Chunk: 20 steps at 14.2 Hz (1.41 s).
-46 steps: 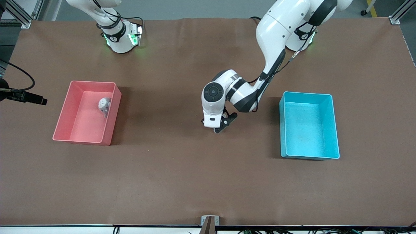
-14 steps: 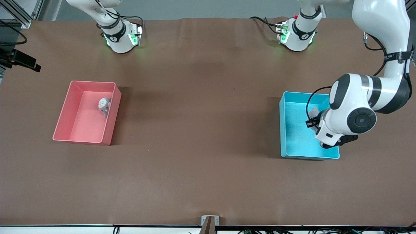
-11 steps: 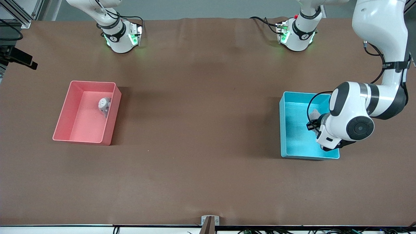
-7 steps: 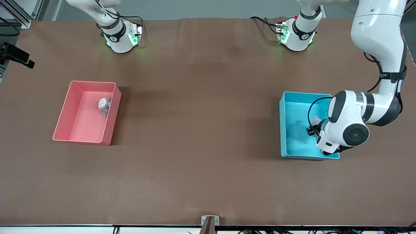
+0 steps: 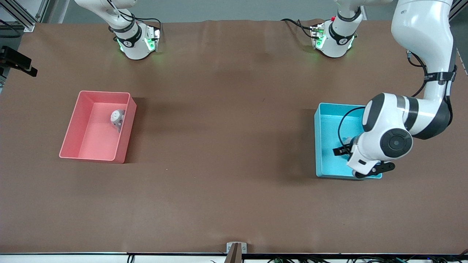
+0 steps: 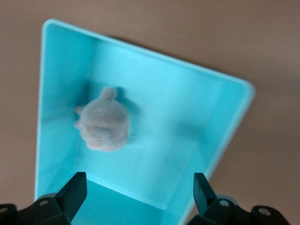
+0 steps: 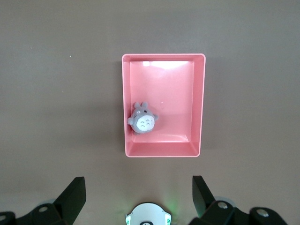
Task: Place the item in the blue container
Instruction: 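Release the plush into the blue box while the right gripper reaches the pink box, then grasp the grey Totoro plush in the pink box with the right gripper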
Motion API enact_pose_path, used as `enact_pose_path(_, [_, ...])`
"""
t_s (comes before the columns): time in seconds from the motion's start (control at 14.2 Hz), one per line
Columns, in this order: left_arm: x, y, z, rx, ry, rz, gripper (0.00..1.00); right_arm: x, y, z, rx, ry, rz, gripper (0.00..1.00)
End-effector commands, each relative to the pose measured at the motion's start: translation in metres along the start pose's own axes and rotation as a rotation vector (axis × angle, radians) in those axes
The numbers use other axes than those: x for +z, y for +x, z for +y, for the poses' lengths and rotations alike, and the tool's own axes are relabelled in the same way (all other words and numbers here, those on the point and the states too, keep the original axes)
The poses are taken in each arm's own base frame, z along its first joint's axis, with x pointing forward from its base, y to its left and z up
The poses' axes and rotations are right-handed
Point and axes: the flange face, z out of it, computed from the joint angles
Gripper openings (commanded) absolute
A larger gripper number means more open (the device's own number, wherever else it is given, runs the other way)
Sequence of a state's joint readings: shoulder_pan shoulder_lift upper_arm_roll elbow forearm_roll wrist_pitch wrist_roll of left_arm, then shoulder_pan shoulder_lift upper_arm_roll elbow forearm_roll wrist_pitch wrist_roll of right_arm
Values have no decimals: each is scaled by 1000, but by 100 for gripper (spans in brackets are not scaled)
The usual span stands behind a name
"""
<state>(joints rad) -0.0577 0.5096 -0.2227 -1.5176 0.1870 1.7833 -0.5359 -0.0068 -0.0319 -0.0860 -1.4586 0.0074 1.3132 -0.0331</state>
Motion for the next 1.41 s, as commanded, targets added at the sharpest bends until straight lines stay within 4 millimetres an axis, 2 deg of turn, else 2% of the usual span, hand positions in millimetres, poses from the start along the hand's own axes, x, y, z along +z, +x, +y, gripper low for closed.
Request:
enact_pose_path(0.0, [-20, -17, 41, 30, -26, 24, 100, 68, 56, 10, -3, 3, -91, 100])
enact_pose_path(0.07, [-22, -24, 55, 50, -31, 30, 100, 116, 92, 21, 10, -1, -138, 100])
enact_pose_path(0.14, [-26, -32, 69, 71, -38, 40, 100, 133, 103, 28, -5, 8, -149, 100])
enact_pose_path(0.21, [-33, -37, 78, 81, -44, 53, 100, 145, 106, 25, -6, 7, -149, 100])
enact_pose_path(0.35, [-40, -41, 81, 59, -45, 65, 100, 205, 106, 26, 66, 9, -157, 100])
enact_pose_path(0.49, [-49, -42, 77, 42, -51, 78, 100, 256, 89, 26, 133, 23, -135, 100])
enact_pose_path(0.56, [-65, -46, 73, 38, -60, 101, 100, 283, 75, 22, 165, 52, -137, 100])
enact_pose_path(0.63, [-72, -48, 71, 31, -75, 103, 100, 308, 65, 19, 187, 76, -125, 100])
enact_pose_path(0.7, [-73, -47, 69, 20, -95, 90, 100, 335, 54, 14, 189, 80, -122, 100])
enact_pose_path(0.84, [-75, -49, 71, 20, -113, 81, 100, 376, 38, 10, 207, 90, -117, 100])
enact_pose_path(1.12, [-105, -43, 69, 21, -152, 130, 100, 411, 19, 6, 209, 86, -147, 100])
enact_pose_path(1.34, [-107, -43, 69, 25, -153, 137, 100, 427, 17, 10, 221, 83, -181, 100])
